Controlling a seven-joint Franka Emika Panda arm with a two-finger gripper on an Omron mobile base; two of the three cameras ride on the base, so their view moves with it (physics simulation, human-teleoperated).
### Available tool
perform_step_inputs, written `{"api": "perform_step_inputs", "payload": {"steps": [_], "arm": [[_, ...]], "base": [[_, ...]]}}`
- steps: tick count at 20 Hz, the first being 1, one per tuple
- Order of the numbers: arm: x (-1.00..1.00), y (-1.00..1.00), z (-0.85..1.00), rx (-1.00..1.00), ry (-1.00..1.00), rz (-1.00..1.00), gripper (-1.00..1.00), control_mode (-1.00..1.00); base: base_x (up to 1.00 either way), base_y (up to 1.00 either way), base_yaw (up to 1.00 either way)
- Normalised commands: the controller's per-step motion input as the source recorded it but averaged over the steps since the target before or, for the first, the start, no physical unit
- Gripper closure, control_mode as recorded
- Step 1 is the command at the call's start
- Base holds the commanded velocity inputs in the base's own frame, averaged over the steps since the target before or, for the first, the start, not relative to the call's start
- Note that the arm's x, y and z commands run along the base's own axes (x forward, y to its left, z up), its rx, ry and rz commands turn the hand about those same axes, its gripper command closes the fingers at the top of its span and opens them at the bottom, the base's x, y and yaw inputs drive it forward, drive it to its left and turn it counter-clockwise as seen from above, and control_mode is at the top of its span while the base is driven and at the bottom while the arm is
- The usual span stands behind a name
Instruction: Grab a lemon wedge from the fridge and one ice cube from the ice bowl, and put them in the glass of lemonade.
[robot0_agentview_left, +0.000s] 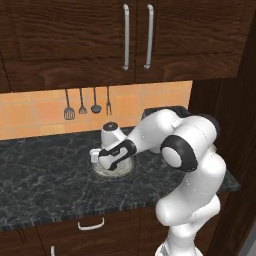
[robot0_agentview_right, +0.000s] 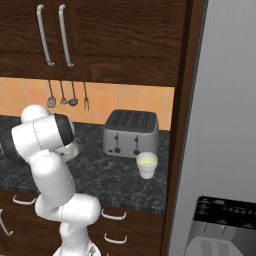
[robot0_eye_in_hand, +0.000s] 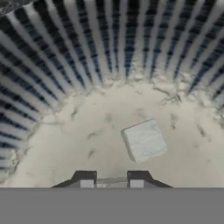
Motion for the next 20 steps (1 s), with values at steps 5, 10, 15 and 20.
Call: {"api": "perform_step_inputs", "payload": {"steps": [5, 10, 15, 20], "arm": [[-0.07, -0.40, 0.50, 0.00, -0.13, -0.02, 1.00, -1.00], [-0.45, -1.00, 0.80, 0.00, -0.17, -0.08, 1.00, -1.00], [-0.55, -1.00, 0.95, -0.01, -0.19, -0.09, 1.00, -1.00], [-0.56, -1.00, 0.88, -0.11, -0.16, -0.07, 1.00, -1.00]], "base": [[0.00, 0.00, 0.00], [0.00, 0.00, 0.00], [0.00, 0.00, 0.00], [0.00, 0.00, 0.00]]}}
